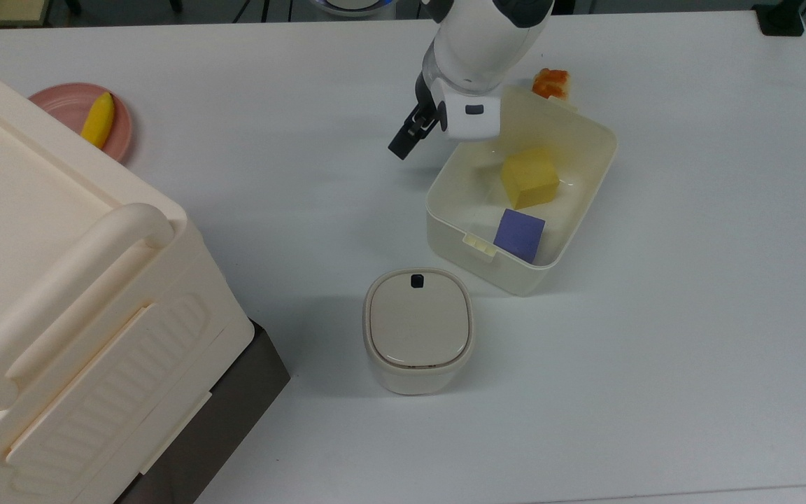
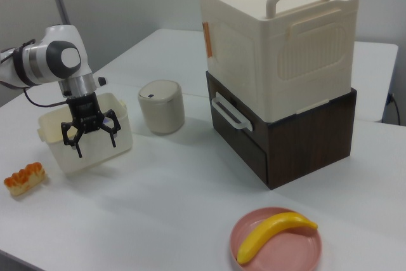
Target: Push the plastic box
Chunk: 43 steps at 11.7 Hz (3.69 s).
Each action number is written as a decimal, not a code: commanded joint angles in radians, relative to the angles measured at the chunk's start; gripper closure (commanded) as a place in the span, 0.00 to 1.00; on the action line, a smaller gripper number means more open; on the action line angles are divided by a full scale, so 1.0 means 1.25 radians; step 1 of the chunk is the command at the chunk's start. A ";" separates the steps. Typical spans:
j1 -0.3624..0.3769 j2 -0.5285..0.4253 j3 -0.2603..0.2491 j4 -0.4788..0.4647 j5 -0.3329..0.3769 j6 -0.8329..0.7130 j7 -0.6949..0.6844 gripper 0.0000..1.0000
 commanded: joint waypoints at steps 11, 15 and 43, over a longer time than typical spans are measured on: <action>0.024 0.023 0.035 0.015 -0.003 0.192 0.092 0.00; 0.022 0.023 0.066 0.016 -0.007 0.274 0.157 0.00; -0.154 -0.229 -0.081 0.102 0.095 -0.052 0.662 0.00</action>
